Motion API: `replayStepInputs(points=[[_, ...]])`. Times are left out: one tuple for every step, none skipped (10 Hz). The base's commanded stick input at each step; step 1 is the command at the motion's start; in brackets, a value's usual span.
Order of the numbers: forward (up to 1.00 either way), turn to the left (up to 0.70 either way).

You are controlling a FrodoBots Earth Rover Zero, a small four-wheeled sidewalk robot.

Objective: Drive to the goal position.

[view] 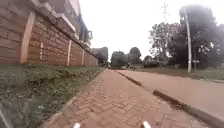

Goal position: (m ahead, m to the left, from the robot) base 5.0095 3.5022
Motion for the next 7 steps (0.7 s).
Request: replayStepInputs(points=[[0.5,0.08],[0.5,0.1],[0.5,0.11],[0.5,-0.22],[0.5,-0.5],[0.5,-0.07],[0.5,0.04]])
